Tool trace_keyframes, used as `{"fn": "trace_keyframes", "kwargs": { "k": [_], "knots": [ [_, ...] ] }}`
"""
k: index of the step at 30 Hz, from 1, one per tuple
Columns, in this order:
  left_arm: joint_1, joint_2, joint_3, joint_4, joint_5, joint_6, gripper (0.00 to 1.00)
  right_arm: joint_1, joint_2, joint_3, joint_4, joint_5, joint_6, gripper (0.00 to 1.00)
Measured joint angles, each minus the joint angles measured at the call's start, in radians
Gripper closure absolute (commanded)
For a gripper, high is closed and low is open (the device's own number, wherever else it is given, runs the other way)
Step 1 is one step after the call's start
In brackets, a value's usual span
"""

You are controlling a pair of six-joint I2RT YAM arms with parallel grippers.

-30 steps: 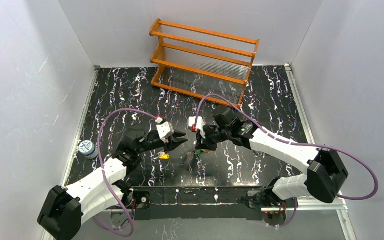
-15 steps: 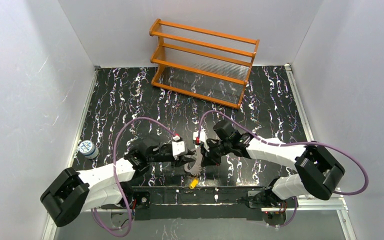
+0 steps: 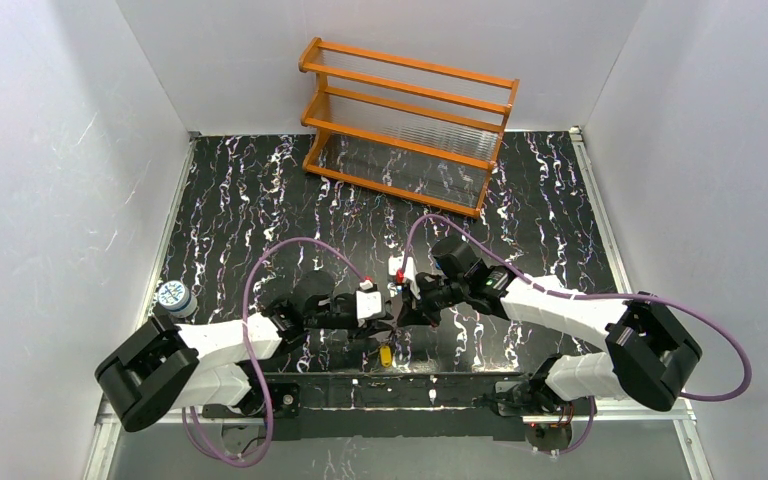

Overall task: Put the keys on the keyring
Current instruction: Adjust the keyring.

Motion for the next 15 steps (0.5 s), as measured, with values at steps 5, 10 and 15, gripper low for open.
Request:
{"fn": "trace_keyframes", "kwargs": {
  "k": [5, 10, 15],
  "knots": [
    [-0.006, 0.025, 0.000, 0.010, -0.009, -0.004, 0.91, 0.000, 0.000, 0.000, 0.000, -0.009, 0.002, 0.99],
    [-0.012, 0.029, 0.000, 0.016, -0.023, -0.016, 1.00, -0.003, 0.000, 0.000, -0.001, -0.008, 0.002, 0.99],
    [-0.012, 0.028, 0.000, 0.023, -0.043, -0.039, 0.88, -0.003, 0.000, 0.000, 0.001, -0.007, 0.001, 0.99]
  ]
}}
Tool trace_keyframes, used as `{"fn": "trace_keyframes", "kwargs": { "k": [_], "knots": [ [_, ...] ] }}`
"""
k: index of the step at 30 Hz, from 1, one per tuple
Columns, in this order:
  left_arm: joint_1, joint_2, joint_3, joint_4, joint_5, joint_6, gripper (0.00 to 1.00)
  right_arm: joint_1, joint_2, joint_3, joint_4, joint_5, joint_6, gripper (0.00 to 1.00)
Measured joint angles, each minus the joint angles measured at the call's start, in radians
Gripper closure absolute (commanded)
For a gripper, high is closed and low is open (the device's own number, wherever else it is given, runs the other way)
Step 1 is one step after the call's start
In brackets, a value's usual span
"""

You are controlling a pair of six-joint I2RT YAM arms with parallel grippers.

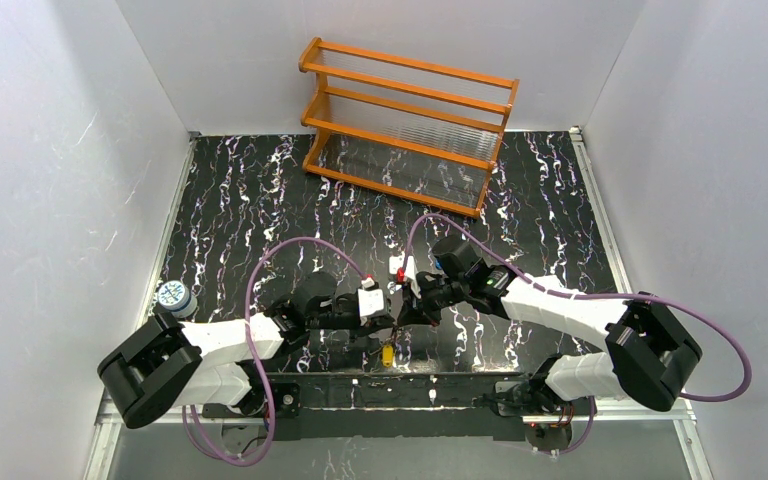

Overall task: Put the keys on the keyring
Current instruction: Adjust the keyring.

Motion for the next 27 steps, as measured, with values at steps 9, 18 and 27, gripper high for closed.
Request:
{"fn": "trace_keyframes", "kwargs": {
  "k": [9, 18, 27],
  "knots": [
    [0.000, -0.005, 0.000, 0.028, -0.009, -0.039, 0.83, 0.000, 0.000, 0.000, 0.000, 0.003, 0.000, 0.99],
    [-0.002, -0.001, 0.000, 0.038, -0.009, -0.048, 0.89, -0.001, 0.000, 0.006, -0.002, 0.006, -0.004, 0.99],
    [-0.005, 0.011, 0.003, 0.044, -0.012, -0.052, 1.00, -0.001, -0.001, 0.007, -0.002, 0.017, -0.006, 0.85]
  ]
}}
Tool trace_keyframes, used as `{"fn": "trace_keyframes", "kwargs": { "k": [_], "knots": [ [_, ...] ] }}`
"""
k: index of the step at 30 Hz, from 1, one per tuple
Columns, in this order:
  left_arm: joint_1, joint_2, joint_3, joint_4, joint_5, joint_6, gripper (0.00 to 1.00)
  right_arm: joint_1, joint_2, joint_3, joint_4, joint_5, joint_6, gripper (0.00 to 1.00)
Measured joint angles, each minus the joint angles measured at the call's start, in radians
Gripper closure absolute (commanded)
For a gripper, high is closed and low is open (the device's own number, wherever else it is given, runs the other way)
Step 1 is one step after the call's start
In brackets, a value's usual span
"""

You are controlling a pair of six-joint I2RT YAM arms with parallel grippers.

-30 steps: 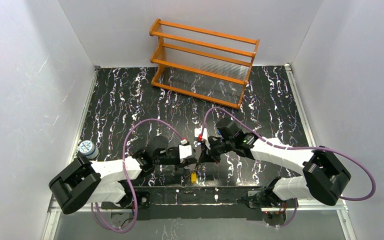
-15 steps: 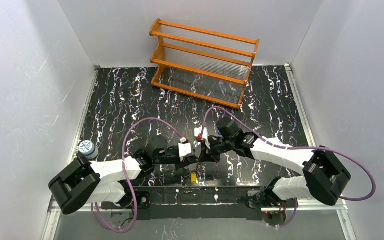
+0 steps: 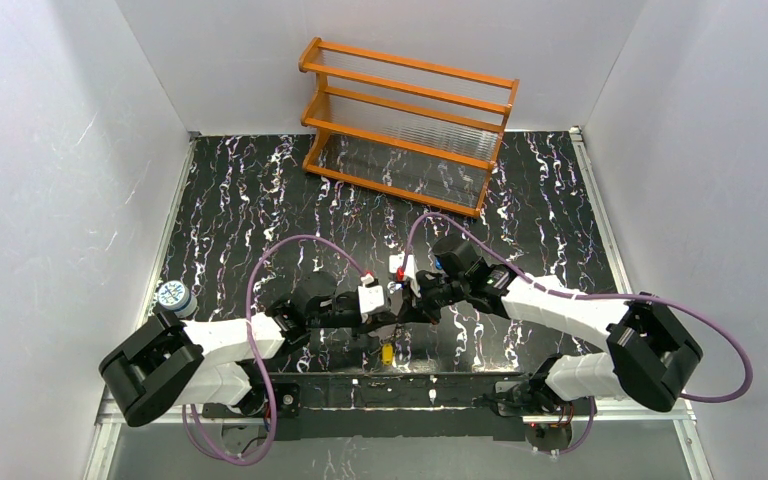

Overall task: Put the keys on the keyring
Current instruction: Adjust the keyring.

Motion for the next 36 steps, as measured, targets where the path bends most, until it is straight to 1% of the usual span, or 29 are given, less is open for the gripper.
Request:
{"fn": "trace_keyframes", "kwargs": {
  "k": [2, 4, 6, 8, 12, 14, 17, 20, 22, 24, 29, 32, 36],
  "knots": [
    [0.000, -0.001, 0.000, 0.005, -0.006, -0.002, 1.00, 0.000, -0.006, 0.000, 0.001, 0.008, 0.005, 0.66],
    [0.000, -0.016, -0.005, 0.018, -0.034, -0.018, 1.00, 0.000, -0.029, 0.000, 0.008, 0.029, 0.014, 0.50],
    [0.000, -0.047, -0.027, 0.051, -0.068, -0.041, 1.00, 0.000, -0.072, -0.002, 0.040, 0.061, 0.033, 0.38],
    [0.000, -0.092, -0.064, 0.093, -0.106, -0.065, 1.00, 0.000, -0.127, -0.005, 0.083, 0.095, 0.056, 0.31],
    [0.000, -0.189, -0.154, 0.196, -0.174, -0.111, 1.00, -0.003, -0.252, -0.037, 0.203, 0.160, 0.098, 0.30],
    [0.000, -0.227, -0.188, 0.250, -0.198, -0.129, 1.00, -0.010, -0.285, -0.044, 0.235, 0.167, 0.117, 0.31],
    [0.000, -0.272, -0.242, 0.347, -0.226, -0.146, 1.00, -0.021, -0.298, -0.049, 0.272, 0.160, 0.135, 0.35],
    [0.000, -0.312, -0.291, 0.449, -0.243, -0.156, 1.00, -0.029, -0.298, -0.067, 0.293, 0.139, 0.146, 0.42],
    [0.000, -0.325, -0.295, 0.491, -0.247, -0.158, 1.00, -0.032, -0.298, -0.080, 0.302, 0.119, 0.157, 0.48],
    [0.000, -0.339, -0.295, 0.535, -0.249, -0.161, 1.00, -0.033, -0.299, -0.090, 0.310, 0.103, 0.160, 0.50],
    [0.000, -0.362, -0.295, 0.607, -0.248, -0.172, 1.00, -0.034, -0.299, -0.091, 0.338, 0.070, 0.165, 0.51],
    [0.000, -0.364, -0.295, 0.625, -0.248, -0.179, 1.00, -0.034, -0.294, -0.091, 0.362, 0.050, 0.168, 0.54],
    [0.000, -0.359, -0.295, 0.639, -0.249, -0.182, 1.00, -0.034, -0.266, -0.091, 0.383, 0.035, 0.181, 0.54]
  ]
}}
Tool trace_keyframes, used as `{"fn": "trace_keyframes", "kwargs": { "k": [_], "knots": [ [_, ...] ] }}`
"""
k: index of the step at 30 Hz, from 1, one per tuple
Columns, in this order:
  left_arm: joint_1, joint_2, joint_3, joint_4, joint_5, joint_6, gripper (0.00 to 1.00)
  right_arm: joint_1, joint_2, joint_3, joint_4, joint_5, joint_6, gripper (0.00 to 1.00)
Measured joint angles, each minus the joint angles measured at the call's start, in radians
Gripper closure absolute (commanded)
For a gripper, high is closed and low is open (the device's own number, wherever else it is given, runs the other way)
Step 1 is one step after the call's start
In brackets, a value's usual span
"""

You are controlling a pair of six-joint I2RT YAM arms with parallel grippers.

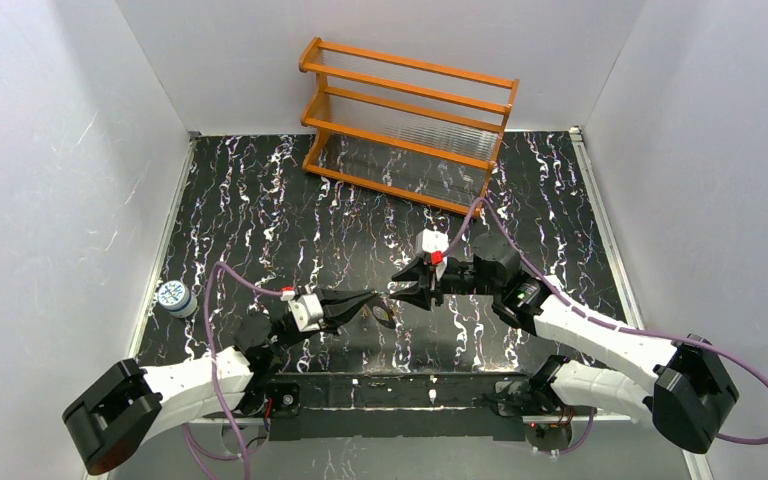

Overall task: Put the keys on the keyring
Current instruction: Adjust the keyring.

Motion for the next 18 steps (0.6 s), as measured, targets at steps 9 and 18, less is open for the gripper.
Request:
{"fn": "trace_keyframes", "kwargs": {
  "k": [9, 18],
  "knots": [
    [0.000, 0.196, 0.000, 0.000, -0.013, 0.042, 1.00, 0.000, 0.005, -0.002, -0.051, 0.144, -0.023, 0.51],
    [-0.038, 0.382, 0.000, 0.004, 0.053, 0.110, 1.00, -0.005, -0.037, -0.059, -0.087, 0.215, -0.029, 0.53]
  ]
}}
